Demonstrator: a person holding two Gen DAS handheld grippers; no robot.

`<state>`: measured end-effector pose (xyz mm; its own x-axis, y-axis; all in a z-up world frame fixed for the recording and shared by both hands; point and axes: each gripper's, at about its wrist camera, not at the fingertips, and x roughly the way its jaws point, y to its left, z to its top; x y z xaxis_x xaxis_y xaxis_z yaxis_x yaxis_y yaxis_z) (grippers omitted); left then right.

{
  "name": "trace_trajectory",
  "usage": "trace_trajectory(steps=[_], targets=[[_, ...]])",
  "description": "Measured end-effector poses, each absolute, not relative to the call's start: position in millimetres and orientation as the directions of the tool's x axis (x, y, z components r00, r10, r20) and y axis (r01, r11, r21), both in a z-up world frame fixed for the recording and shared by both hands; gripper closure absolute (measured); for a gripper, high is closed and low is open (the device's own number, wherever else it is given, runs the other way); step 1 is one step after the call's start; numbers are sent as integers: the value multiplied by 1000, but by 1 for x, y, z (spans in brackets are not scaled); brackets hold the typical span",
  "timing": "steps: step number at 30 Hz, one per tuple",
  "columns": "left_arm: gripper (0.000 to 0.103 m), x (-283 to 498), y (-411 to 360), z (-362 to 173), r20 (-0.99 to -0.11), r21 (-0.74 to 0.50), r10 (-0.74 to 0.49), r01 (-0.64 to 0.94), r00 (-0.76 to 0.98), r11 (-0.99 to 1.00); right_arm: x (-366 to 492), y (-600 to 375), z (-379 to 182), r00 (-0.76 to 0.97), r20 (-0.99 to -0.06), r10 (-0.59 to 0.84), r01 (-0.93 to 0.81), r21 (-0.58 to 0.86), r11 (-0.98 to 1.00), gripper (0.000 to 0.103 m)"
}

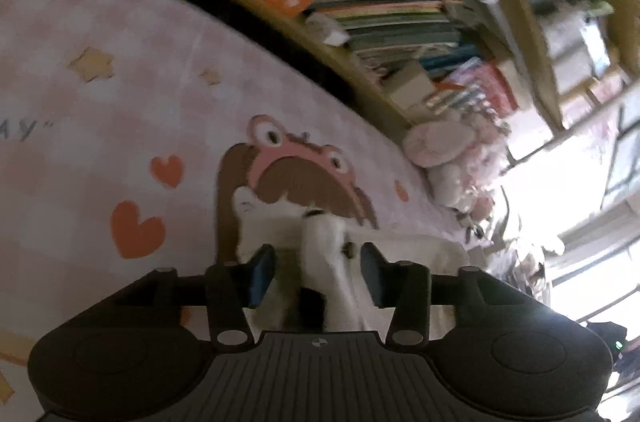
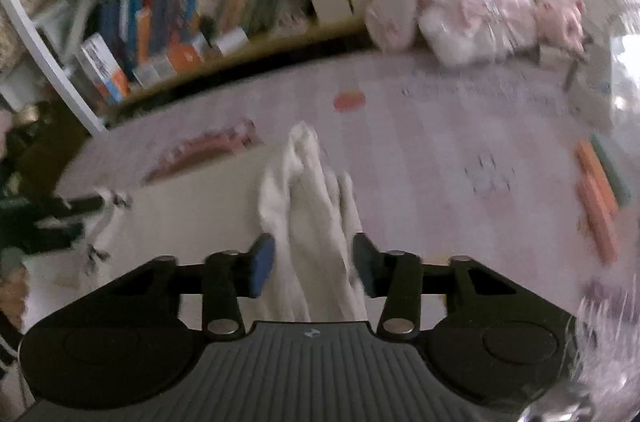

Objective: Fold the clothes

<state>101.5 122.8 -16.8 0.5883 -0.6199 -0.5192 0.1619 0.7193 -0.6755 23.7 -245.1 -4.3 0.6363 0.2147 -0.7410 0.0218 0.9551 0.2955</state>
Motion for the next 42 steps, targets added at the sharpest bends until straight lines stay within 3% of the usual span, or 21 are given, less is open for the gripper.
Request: trace_trajectory(steps=[1,3,7,13,16,20,23,27,31,37,42], targets=[[98,98,119,-12,-509,-655,-613,189,604,731,21,-245,-4,634,-742,215,21,295,955,95],[98,96,115,-7,-499,-643,-603,201,622,739,14,-244,-1,638,-738,219,16,297,955,97],[97,107,116,-19,-553,-629,-564,138,613,765,-10,-254,23,722,-625,298,5,435,900,97],[89,118,112,-32,-597,-624,-560,106,575,774,-11,-256,-16,625,-748,226,126,383,915,97],[87,116,111,-21,-601,-582,-529,126,599,803,-12,-255,-18,624,-749,223,129,381,916,96],[69,104,125,-5,-543,-579,-483,111,687,808,-12,-254,-17,619,-754,220,128,373,919,96],[68,96,134,1,-523,-595,-486,108,700,796,-12,-254,-17,615,-758,218,127,368,921,96],[58,82,123,0,-563,-549,-492,143,664,823,-11,-254,-14,612,-768,191,137,341,930,80],[55,63,107,0,-574,-517,-513,203,638,832,-19,-259,-1,646,-747,158,140,320,937,68],[55,32,77,22,-527,-458,-541,317,655,830,-29,-267,27,724,-675,142,96,302,949,66],[55,6,46,23,-540,-423,-553,363,634,830,-12,-251,31,722,-646,248,-32,327,944,66]])
